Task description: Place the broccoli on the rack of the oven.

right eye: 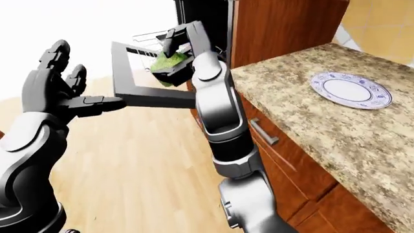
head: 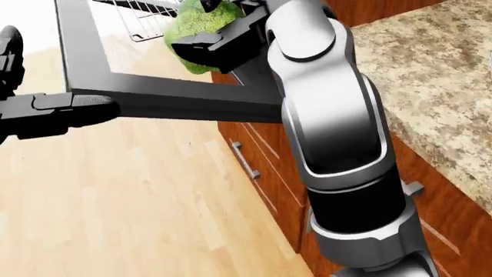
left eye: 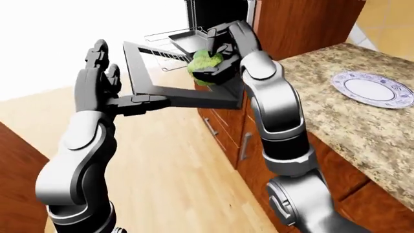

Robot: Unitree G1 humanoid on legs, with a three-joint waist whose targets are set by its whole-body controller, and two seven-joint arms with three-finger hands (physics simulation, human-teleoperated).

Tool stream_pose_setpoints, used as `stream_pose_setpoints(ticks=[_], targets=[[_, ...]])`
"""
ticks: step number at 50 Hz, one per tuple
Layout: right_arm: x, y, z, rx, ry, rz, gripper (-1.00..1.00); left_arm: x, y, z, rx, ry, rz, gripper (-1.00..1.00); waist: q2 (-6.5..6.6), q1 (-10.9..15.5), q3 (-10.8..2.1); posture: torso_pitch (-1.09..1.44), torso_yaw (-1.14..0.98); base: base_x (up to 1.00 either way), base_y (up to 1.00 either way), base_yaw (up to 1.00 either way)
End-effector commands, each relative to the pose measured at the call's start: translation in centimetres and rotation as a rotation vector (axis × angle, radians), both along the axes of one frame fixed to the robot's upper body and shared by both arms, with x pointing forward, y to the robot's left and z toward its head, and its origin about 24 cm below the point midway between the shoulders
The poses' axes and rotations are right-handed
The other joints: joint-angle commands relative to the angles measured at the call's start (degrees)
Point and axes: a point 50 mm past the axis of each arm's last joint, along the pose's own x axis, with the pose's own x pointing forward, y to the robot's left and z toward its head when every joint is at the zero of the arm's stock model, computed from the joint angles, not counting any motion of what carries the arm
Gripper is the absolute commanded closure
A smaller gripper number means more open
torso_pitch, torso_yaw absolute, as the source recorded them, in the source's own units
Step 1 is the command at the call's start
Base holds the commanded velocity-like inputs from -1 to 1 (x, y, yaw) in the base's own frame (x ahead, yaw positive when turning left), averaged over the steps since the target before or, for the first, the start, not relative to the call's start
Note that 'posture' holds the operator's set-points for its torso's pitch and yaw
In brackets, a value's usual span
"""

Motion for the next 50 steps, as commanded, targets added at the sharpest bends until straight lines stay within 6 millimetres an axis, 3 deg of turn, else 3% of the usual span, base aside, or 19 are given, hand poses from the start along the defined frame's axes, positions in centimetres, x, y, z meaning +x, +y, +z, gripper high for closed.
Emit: stream_pose_setpoints(ticks=[1, 4, 5, 6, 7, 9, 12, 14, 15, 18, 20, 21, 23, 28, 30, 49, 50], targets=[[-0.6, -0.2, 2.1, 0.014, -0.103, -0.009, 1.0, -0.4, -0.3, 1.5, 0.009, -0.08, -0.012, -1.0, 0.55, -0.52, -1.13, 0.0, 0.0, -0.2, 0.0, 1.0], [-0.6, -0.3, 2.0, 0.015, -0.101, -0.01, 1.0, -0.4, -0.2, 1.5, 0.01, -0.08, -0.012, -1.0, -1.28, -0.83, -0.69, 0.0, 0.0, -0.21, 0.0, 1.0], [-0.6, -0.3, 2.0, 0.015, -0.101, -0.01, 1.0, -0.4, -0.3, 1.5, 0.01, -0.08, -0.013, -1.0, -2.5, -0.84, -0.93, 0.0, 0.0, -0.21, 0.0, 1.0], [-0.6, -0.3, 2.0, 0.015, -0.101, -0.01, 1.0, -0.4, -0.3, 1.5, 0.01, -0.08, -0.013, -1.0, -5.45, -1.14, -1.83, 0.0, 0.0, -0.21, 0.0, 1.0], [-0.6, -0.3, 2.0, 0.015, -0.101, -0.011, 1.0, -0.4, -0.3, 1.5, 0.01, -0.08, -0.013, -1.0, -3.7, -0.92, -1.27, 0.0, 0.0, -0.2, 0.0, 1.0], [-0.6, -0.3, 2.2, 0.017, -0.103, -0.012, 1.0, -0.4, -0.3, 1.5, 0.01, -0.081, -0.013, -1.0, -4.05, -0.41, -1.83, 0.0, 0.0, -0.2, 0.0, 1.0], [-0.6, -0.3, 2.1, 0.018, -0.105, -0.012, 1.0, -0.4, -0.3, 1.5, 0.009, -0.081, -0.013, -1.0, -2.76, -0.35, -1.85, 0.0, 0.0, -0.19, 0.0, 0.98], [-0.6, -0.4, 2.2, 0.022, -0.108, -0.013, 1.0, -0.4, -0.3, 1.5, 0.01, -0.08, -0.013, -1.0, -2.07, -1.08, -1.25, 0.0, 0.0, -0.05, 0.0, 0.62], [-0.6, -0.5, 2.3, 0.03, -0.107, -0.018, 1.0, -0.4, -0.3, 1.5, 0.01, -0.08, -0.013, -1.0, -1.66, -1.71, 0.05, 0.0, 0.0, 0.0, 0.0, 0.0], [-0.5, -0.6, 2.2, 0.021, -0.113, -0.023, 1.0, -0.4, -0.4, 1.5, 0.01, -0.08, -0.013, -1.0, -0.18, -2.3, 0.61, 0.0, 0.0, 0.0, 0.0, 0.0], [-0.5, -0.6, 2.2, 0.022, -0.114, -0.022, 1.0, -0.4, -0.4, 1.5, 0.01, -0.08, -0.014, -1.0, 1.55, -2.97, 0.57, 0.0, 0.0, 0.0, 0.0, 0.0], [-0.5, -0.6, 2.2, 0.023, -0.114, -0.023, 1.0, -0.5, -0.4, 1.6, 0.01, -0.08, -0.013, -1.0, 3.02, -3.22, 0.04, 0.0, 0.0, 0.0, 0.0, 0.0], [-0.4, -0.7, 2.2, 0.024, -0.115, -0.028, 1.0, -0.5, -0.4, 1.5, 0.01, -0.08, -0.013, -1.0, 2.09, -3.03, 0.81, 0.0, 0.0, 0.0, 0.0, 0.0], [-0.3, -0.8, 2.3, 0.026, -0.118, -0.032, 1.0, -0.4, -0.4, 1.5, 0.009, -0.079, -0.013, -1.0, -0.24, -2.66, -0.43, 0.0, 0.0, 0.0, 0.0, 0.0], [-0.3, -0.8, 2.3, 0.021, -0.118, -0.032, 1.0, -0.4, -0.4, 1.5, 0.009, -0.078, -0.015, -1.0, -0.78, -2.35, 0.14, 0.0, 0.0, 0.0, 0.0, 0.0], [0.0, -1.4, 3.9, 0.052, -0.146, -0.051, 1.0, -0.4, -0.4, 1.7, 0.011, -0.086, -0.016, -1.0, -0.43, -1.52, -0.61, 0.0, 0.0, 0.0, 0.0, 0.0], [0.1, -1.4, 4.1, 0.054, -0.149, -0.052, 1.0, -0.5, -0.4, 1.8, 0.01, -0.088, -0.016, -1.0, -0.36, -1.78, -1.82, 0.0, 0.0, 0.09, 0.0, 0.0]])
